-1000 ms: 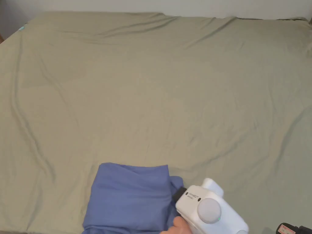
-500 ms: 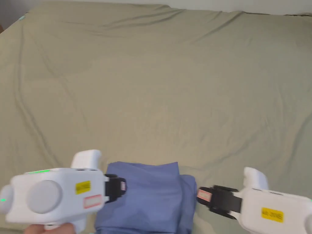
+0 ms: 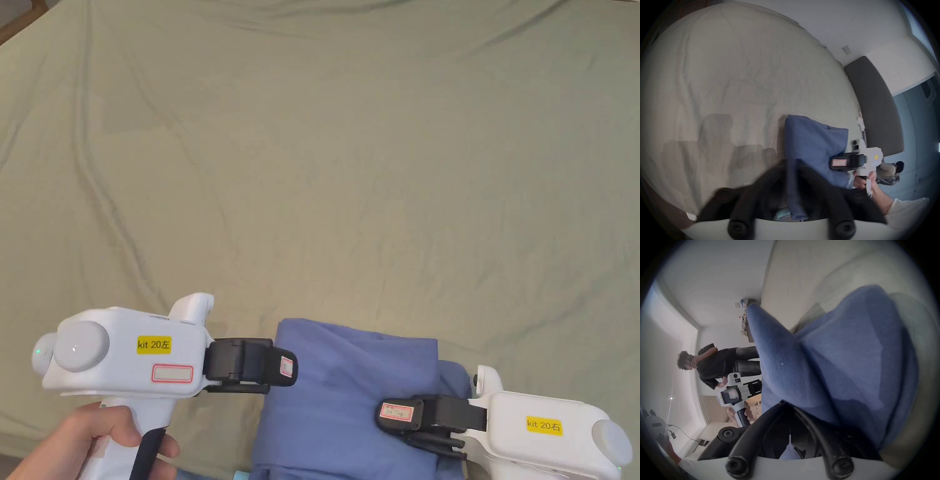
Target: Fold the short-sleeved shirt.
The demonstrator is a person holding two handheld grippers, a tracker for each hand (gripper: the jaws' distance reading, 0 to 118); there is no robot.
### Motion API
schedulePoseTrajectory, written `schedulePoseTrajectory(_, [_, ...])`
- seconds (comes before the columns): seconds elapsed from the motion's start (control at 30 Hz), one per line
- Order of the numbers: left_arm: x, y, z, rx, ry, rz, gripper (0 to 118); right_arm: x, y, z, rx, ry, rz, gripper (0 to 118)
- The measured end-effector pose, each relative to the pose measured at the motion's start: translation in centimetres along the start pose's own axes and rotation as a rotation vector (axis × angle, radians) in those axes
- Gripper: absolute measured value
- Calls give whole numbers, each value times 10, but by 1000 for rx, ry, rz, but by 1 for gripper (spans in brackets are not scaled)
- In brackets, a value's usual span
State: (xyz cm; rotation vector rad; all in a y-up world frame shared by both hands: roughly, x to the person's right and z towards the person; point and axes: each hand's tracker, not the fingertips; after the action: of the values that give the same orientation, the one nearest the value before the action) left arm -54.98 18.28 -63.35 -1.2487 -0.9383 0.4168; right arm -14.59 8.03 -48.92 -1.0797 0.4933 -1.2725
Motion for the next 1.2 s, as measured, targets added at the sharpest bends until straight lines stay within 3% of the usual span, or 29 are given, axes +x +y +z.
schedulePoseTrajectory(0.07, [-6,2,-11,-80,-26,102,115,0,0,0,-1,2,12,0])
schedulePoseTrajectory(0.2, [-27,5,-37,-132,15,102,115,4,0,1,-4,26,-2,0])
schedulePoseTrajectory(0.27, [-29,4,-45,-132,-77,117,116,5,0,1,-2,34,-6,0])
schedulePoseTrajectory(0.33, [-35,2,-54,-163,-269,194,109,4,-1,1,-1,36,-9,0])
schedulePoseTrajectory(0.37, [-35,1,-59,-173,-156,205,105,-1,-2,3,2,24,-5,0])
schedulePoseTrajectory(0.4, [-25,-2,-57,-186,-109,195,77,-5,-4,4,5,9,6,0])
schedulePoseTrajectory(0.43, [-23,-1,-49,-168,23,56,35,-12,-7,5,12,-23,30,0])
schedulePoseTrajectory(0.47, [-29,-3,-44,-160,45,87,24,-19,-8,9,11,-47,56,0])
schedulePoseTrajectory(0.5, [-37,-6,-41,-194,-95,218,25,-26,-11,13,19,-50,87,0])
schedulePoseTrajectory(0.53, [-38,-3,-36,-165,-145,234,25,-32,-13,18,37,-61,110,0])
schedulePoseTrajectory(0.7, [-47,10,0,-131,-58,179,25,-59,-24,40,106,-88,138,0])
schedulePoseTrajectory(0.9, [-144,59,123,-29,265,245,24,-81,-22,59,191,-101,151,0])
schedulePoseTrajectory(1.03, [-171,78,212,26,497,298,25,-87,-15,63,221,-105,145,0])
schedulePoseTrajectory(1.07, [-216,93,242,53,560,321,24,-89,-13,62,227,-110,143,0])
schedulePoseTrajectory(1.2, [-261,107,299,96,727,387,25,-93,-5,57,248,-145,139,0])
